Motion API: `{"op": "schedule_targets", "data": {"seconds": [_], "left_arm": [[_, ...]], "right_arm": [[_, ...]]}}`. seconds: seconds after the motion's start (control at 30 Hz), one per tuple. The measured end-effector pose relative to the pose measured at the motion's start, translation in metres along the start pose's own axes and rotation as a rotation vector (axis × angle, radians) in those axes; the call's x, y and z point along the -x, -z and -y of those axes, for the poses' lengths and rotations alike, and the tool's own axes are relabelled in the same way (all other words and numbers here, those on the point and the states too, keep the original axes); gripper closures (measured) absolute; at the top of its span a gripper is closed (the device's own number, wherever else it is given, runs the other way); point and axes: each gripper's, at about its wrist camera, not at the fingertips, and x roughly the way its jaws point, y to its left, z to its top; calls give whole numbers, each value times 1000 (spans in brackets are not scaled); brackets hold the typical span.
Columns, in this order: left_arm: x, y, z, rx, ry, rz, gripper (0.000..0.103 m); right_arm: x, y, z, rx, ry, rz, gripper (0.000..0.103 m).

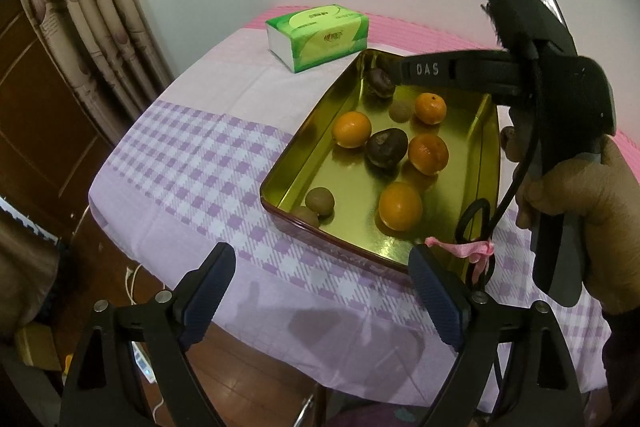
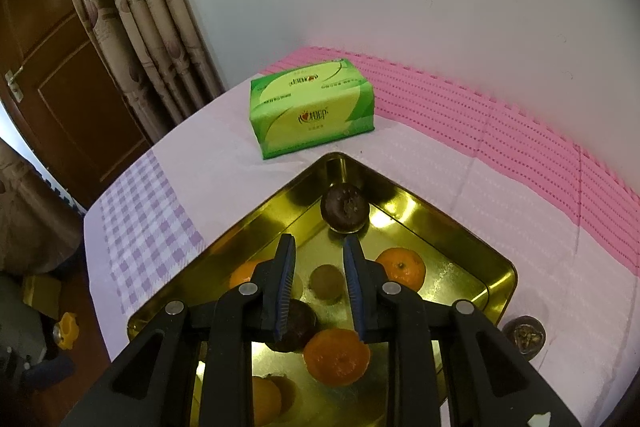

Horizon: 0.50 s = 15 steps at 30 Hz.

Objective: Organize fruits
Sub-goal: 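Move both open grippers back toward the remaining fruit on the cloth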

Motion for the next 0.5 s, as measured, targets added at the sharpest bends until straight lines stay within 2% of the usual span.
{"op": "schedule_targets", "data": {"seconds": [0.23,0.37,0.5], "left_arm": [[-1,-1,1,-6,-2,-1,14],[-2,0,2,-13,-8,-2,14],[1,1,4,-24,-12,7,14]], "right_arm": [[17,-1,7,-32,-24,36,79],[38,7,14,-62,-48,72,73],[73,29,30,-82,-29,124,67]]}}
